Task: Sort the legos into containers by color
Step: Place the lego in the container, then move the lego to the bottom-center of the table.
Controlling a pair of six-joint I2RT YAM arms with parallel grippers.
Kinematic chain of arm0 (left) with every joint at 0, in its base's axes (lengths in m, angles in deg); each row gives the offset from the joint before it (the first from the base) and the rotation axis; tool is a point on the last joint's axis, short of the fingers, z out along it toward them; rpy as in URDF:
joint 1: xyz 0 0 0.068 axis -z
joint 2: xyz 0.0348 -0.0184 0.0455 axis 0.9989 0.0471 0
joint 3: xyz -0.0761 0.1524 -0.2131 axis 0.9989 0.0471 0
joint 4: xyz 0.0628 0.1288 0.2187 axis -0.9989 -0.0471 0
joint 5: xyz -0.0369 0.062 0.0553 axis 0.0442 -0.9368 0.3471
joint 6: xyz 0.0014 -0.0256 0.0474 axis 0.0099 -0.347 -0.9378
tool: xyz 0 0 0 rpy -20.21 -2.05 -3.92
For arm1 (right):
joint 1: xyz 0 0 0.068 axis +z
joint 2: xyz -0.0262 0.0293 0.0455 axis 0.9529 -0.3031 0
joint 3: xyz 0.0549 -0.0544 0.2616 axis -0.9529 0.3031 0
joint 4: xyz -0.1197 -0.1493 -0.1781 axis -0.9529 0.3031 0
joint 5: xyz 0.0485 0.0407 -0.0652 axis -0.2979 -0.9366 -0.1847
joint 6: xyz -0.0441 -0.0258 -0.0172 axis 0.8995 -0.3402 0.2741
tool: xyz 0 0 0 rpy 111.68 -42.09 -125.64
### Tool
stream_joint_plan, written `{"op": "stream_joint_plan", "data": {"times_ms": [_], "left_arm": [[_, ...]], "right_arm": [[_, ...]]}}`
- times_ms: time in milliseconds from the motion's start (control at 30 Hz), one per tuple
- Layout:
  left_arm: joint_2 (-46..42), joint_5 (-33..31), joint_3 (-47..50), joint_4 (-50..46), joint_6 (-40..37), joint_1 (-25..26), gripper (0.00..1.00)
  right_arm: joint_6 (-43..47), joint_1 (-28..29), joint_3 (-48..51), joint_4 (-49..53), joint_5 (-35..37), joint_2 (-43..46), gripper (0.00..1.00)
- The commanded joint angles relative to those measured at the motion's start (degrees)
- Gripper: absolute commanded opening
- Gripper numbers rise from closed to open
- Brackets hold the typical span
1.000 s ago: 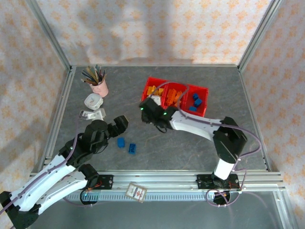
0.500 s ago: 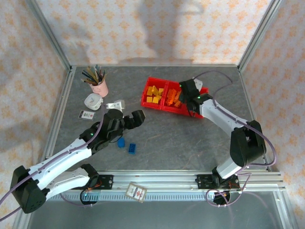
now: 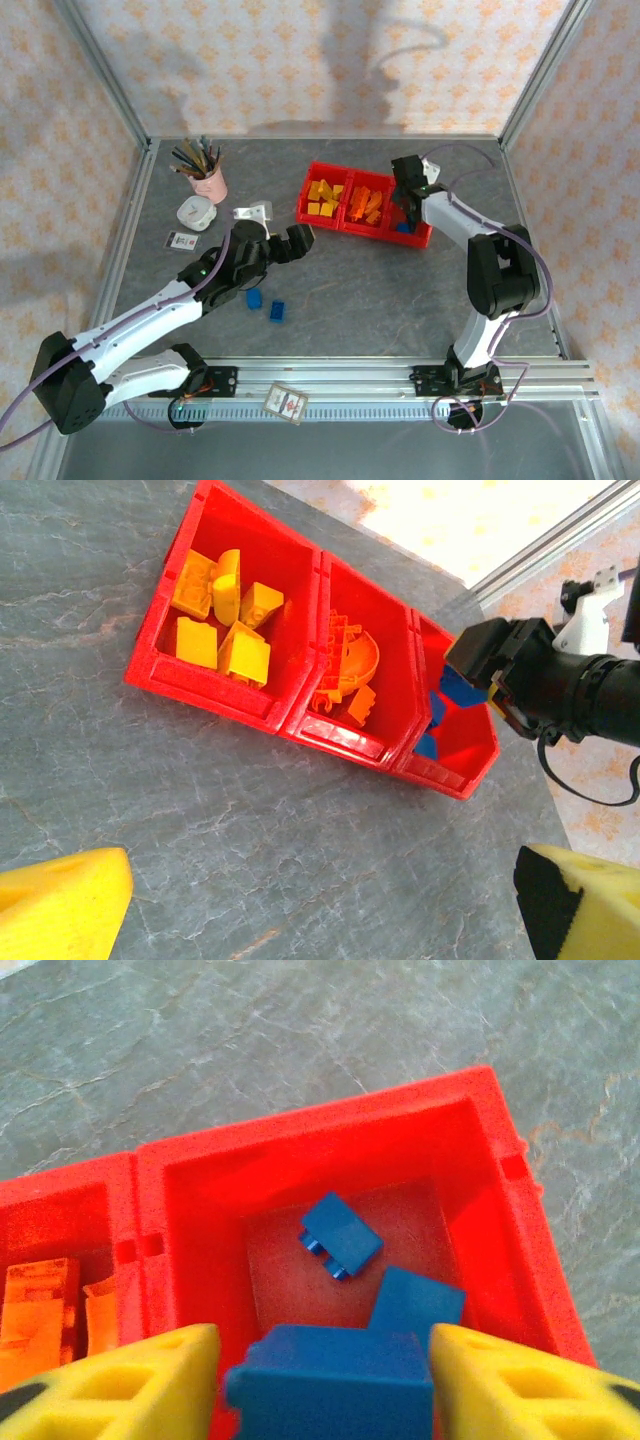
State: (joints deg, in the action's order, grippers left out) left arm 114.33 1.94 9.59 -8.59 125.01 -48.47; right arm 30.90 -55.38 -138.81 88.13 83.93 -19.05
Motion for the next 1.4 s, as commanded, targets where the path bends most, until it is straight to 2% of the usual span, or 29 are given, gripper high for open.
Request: {"op": "stream_joint_plan", "data": {"times_ms": [0, 167, 300, 767, 900, 1033, 1367], "left_arm": [[0.0, 0.5, -2.0, 1.5, -0.9, -0.5, 0.99], [-0.9, 0.0, -2.0, 0.9, -0.7, -0.5, 0.99], [-2.4, -0.6, -1.8, 0.0, -0.5, -0.5, 0.99], [-14.2, -5.8, 1.6, -13.0, 1.3, -0.6, 0.99], [-18.2, -7.4, 3.2, -16.7, 2.8, -0.6, 0.99], [-21.5, -8.7, 3.8, -20.8, 4.3, -0.6, 0.99], [-27.4, -11.6, 4.7, -27.2, 7.8, -0.6, 0.99]], "right_arm": [[1.5, 0.2, -2.2, -0.4, 1.0, 1.6, 0.64], [1.6, 1.1, -0.9, -0.1, -0.3, 4.5, 0.72], [1.7, 4.6, 0.4, 0.3, -1.2, 7.0, 0.75], [0.1, 24.6, 4.8, 1.7, -3.9, 11.2, 0.85], [-2.3, 30.4, 5.3, 2.1, -6.6, 9.9, 0.86], [-5.3, 36.6, 5.7, 2.7, -5.2, 8.2, 0.87], [-12.1, 47.0, 7.2, -0.2, -8.4, 2.9, 0.9]]}}
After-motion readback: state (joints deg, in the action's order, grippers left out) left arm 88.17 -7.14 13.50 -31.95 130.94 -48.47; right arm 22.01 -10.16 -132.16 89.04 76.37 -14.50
